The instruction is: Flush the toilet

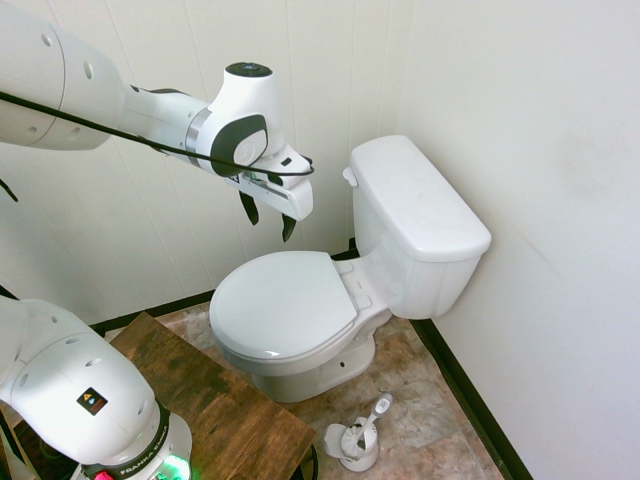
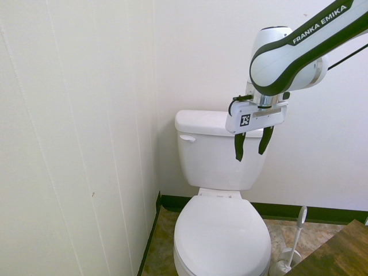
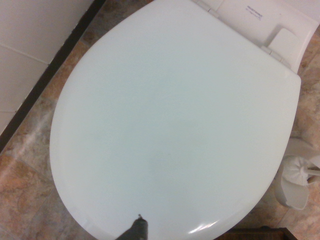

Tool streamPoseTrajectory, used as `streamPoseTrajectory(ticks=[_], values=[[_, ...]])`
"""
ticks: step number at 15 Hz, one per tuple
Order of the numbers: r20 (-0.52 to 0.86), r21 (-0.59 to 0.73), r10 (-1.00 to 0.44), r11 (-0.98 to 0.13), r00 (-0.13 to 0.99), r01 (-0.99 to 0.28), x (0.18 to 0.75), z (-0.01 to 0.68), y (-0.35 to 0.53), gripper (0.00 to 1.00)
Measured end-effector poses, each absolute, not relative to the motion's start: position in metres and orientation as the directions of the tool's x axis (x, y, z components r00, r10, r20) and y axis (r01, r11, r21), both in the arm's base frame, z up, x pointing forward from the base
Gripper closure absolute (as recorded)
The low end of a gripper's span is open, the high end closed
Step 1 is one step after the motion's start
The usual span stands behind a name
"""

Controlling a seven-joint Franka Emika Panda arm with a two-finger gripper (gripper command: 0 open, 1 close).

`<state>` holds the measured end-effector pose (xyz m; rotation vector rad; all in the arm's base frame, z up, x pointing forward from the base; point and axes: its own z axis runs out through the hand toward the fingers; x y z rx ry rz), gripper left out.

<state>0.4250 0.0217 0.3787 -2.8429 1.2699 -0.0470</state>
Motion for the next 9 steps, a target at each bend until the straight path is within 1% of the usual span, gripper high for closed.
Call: streamPoseTrajectory(ticks=[4,7,9], values=[[0.028,-0.048,-0.751,-0.660,0.659,-0.750,0.438,0.378,0.029,0.00],[0.051,-0.112,-0.798,-0.602,0.600,-0.791,0.473,0.376,0.052,0.00],[0.081,-0.147,-0.830,-0.558,0.553,-0.817,0.509,0.379,0.061,0.00]])
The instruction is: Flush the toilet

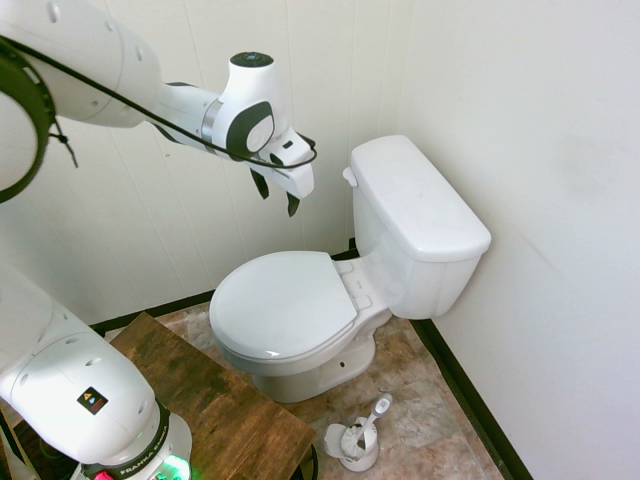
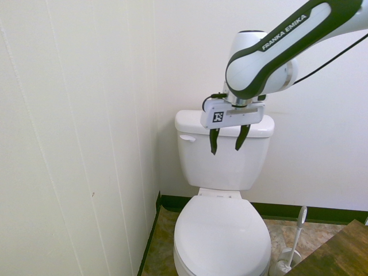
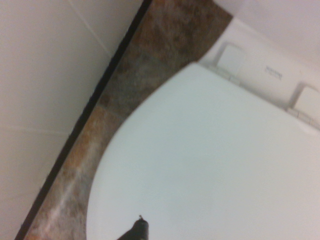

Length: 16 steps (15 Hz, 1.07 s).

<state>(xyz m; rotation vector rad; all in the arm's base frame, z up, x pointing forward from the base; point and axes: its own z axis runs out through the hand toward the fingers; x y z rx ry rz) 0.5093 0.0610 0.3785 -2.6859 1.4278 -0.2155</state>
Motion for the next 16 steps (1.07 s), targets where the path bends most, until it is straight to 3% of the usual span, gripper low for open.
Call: streamPoseTrajectory(ticks=[3,4,9,16], values=[[0.114,-0.185,-0.869,-0.494,0.481,-0.849,0.575,0.385,0.070,0.00],[0.108,-0.194,-0.879,-0.477,0.465,-0.857,0.593,0.385,0.074,1.00],[0.109,-0.242,-0.933,-0.361,0.344,-0.901,0.662,0.382,0.074,1.00],[0.174,-0.260,-0.954,-0.284,0.245,-0.923,0.700,0.348,0.069,1.00]])
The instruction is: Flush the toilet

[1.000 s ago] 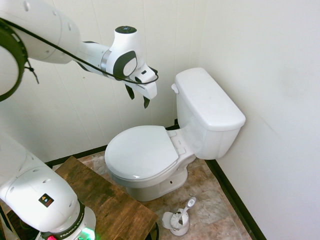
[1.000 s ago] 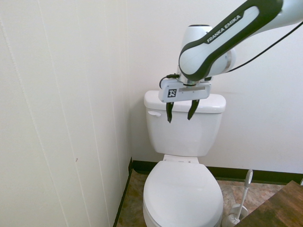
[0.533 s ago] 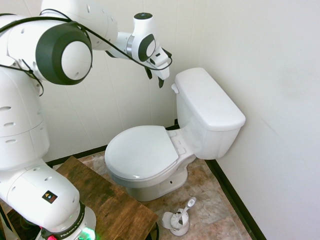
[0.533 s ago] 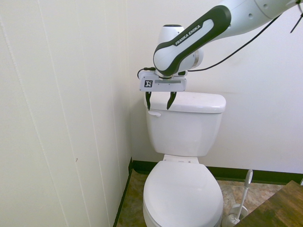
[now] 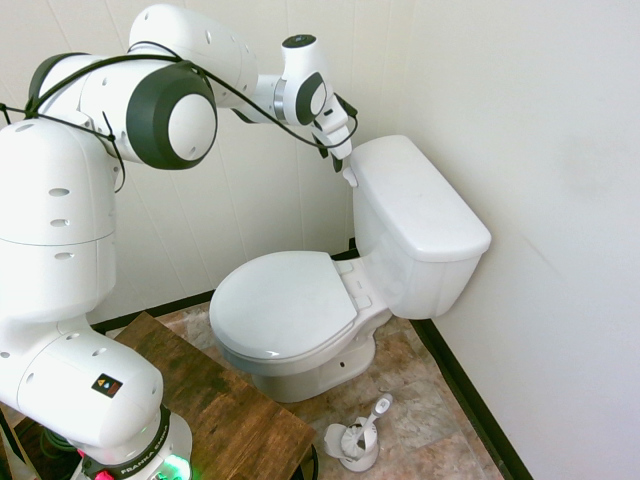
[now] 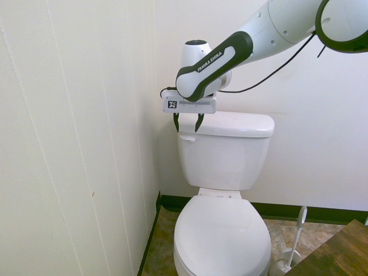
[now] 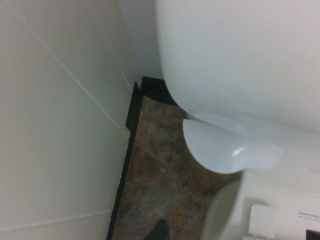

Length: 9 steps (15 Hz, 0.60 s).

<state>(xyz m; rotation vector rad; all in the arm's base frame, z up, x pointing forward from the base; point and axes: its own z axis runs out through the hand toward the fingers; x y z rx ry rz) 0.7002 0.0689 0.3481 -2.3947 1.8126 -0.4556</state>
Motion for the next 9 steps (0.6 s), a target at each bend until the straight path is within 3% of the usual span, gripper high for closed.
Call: streamPoseTrajectory(ticks=[9], values=[[0.194,-0.283,-0.958,-0.259,0.209,-0.923,0.730,0.334,0.057,1.00]])
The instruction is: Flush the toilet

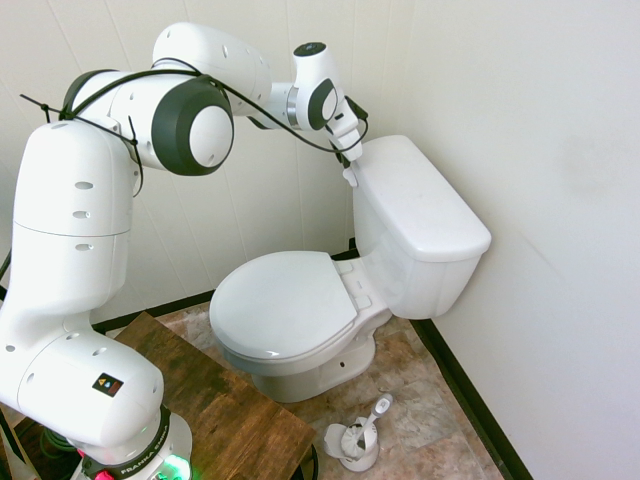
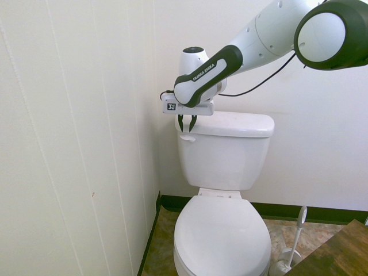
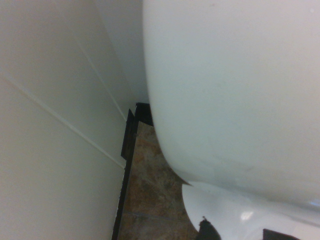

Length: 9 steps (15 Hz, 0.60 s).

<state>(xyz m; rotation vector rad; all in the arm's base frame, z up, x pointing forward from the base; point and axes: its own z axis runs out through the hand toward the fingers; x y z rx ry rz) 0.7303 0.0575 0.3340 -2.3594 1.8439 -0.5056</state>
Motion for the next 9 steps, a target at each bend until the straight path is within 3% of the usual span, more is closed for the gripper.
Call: streamPoseTrajectory(ticks=[9], values=[[0.180,-0.261,-0.964,-0.238,0.195,-0.935,0.747,0.303,0.056,1.00]])
